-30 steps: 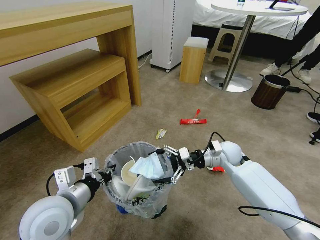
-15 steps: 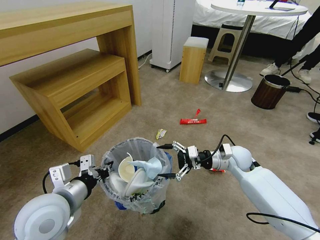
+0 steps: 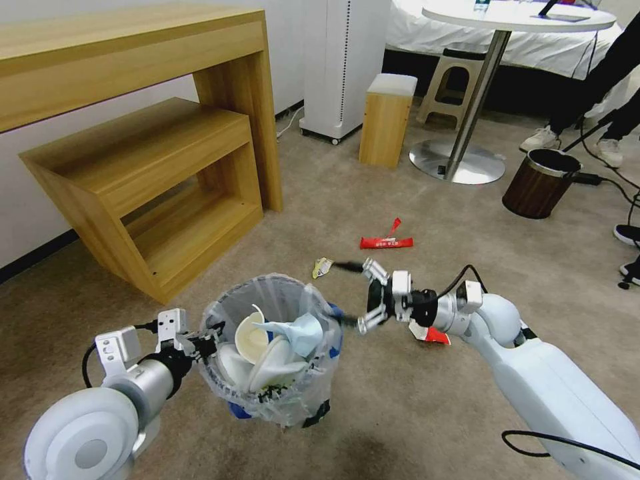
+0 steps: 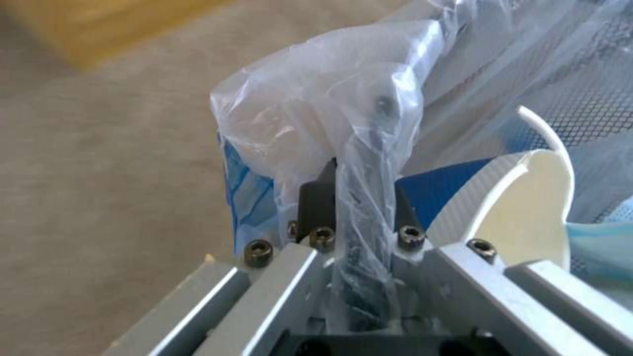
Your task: Pick up the trash bin and place the garbage on the floor into it.
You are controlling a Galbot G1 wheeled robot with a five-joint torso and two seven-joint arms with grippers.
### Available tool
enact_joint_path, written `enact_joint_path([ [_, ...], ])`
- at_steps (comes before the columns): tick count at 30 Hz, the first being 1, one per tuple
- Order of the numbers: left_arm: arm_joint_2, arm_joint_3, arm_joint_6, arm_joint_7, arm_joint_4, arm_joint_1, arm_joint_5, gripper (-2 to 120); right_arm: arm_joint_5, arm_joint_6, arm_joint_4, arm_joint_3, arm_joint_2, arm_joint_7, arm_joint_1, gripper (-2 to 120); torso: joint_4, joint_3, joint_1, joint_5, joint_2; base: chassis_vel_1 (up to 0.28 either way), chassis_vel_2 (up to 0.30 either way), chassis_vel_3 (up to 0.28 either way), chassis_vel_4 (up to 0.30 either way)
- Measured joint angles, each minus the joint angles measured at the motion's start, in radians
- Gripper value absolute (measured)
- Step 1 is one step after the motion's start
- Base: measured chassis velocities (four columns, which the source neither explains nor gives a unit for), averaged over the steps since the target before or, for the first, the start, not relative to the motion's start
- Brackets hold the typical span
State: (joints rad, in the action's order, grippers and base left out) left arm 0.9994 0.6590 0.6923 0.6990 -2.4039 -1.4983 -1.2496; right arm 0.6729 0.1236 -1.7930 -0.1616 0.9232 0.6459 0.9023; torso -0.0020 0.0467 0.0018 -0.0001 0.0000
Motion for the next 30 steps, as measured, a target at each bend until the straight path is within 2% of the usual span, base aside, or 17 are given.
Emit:
enact_joint_path([
  [1,0.0,0.018,-0.005,0.034,0.007,-0.001,-0.006,1,-0.011,-0.031,-0.024,-0.013,0.004,-0.126,0.022,100,0.0001,0.0,0.0,-0.0001,0.0,0.0,0.0,0.0,0.0],
  [2,0.0,0.018,-0.005,0.034,0.007,-0.001,-0.006,1,-0.011,-0.031,-0.024,-0.013,0.004,-0.126,0.022,100,0.0001,0.0,0.0,-0.0001,0.0,0.0,0.0,0.0,0.0],
  [5,-0.002,0.075,-0.014,0.092,0.014,-0.014,-0.018,1,-0.068,-0.075,-0.063,-0.06,0.023,-0.407,0.081,100,0.0001,0.0,0.0,-0.0001,0.0,0.0,0.0,0.0,0.0],
  [6,-0.002,0.075,-0.014,0.092,0.014,-0.014,-0.018,1,-0.068,-0.075,-0.063,-0.06,0.023,-0.407,0.081,100,0.0001,0.0,0.0,-0.0001,0.0,0.0,0.0,0.0,0.0],
  [7,-0.004,0.092,-0.016,0.115,0.014,-0.017,-0.026,1,-0.082,-0.068,-0.07,-0.07,0.032,-0.495,0.1,100,0.0001,0.0,0.0,0.0001,0.0,0.0,0.0,0.0,0.0],
  [9,-0.004,0.117,-0.018,0.145,0.014,-0.018,-0.037,1,-0.092,-0.064,-0.078,-0.09,0.045,-0.594,0.128,100,0.0001,0.0,0.0,0.0002,0.0,0.0,0.0,0.0,0.0],
  [12,-0.002,0.151,-0.018,0.164,0.019,-0.018,-0.025,1,-0.109,-0.064,-0.084,-0.137,0.064,-0.648,0.165,100,0.0001,0.0,0.0,0.0,0.0,0.0,0.0,0.0,0.0],
  [19,0.003,0.209,-0.014,0.173,0.021,-0.029,-0.008,1,-0.15,-0.067,-0.102,-0.224,0.095,-0.685,0.251,100,0.0,0.0,0.0,0.0001,0.0,0.0,0.0,0.0,0.0],
  [30,0.036,0.251,-0.01,0.18,0.021,-0.026,-0.001,1,-0.181,-0.07,-0.124,-0.268,0.135,-0.699,0.34,100,0.0001,0.0,0.0,0.0001,0.0,0.0,0.0,0.0,0.0],
])
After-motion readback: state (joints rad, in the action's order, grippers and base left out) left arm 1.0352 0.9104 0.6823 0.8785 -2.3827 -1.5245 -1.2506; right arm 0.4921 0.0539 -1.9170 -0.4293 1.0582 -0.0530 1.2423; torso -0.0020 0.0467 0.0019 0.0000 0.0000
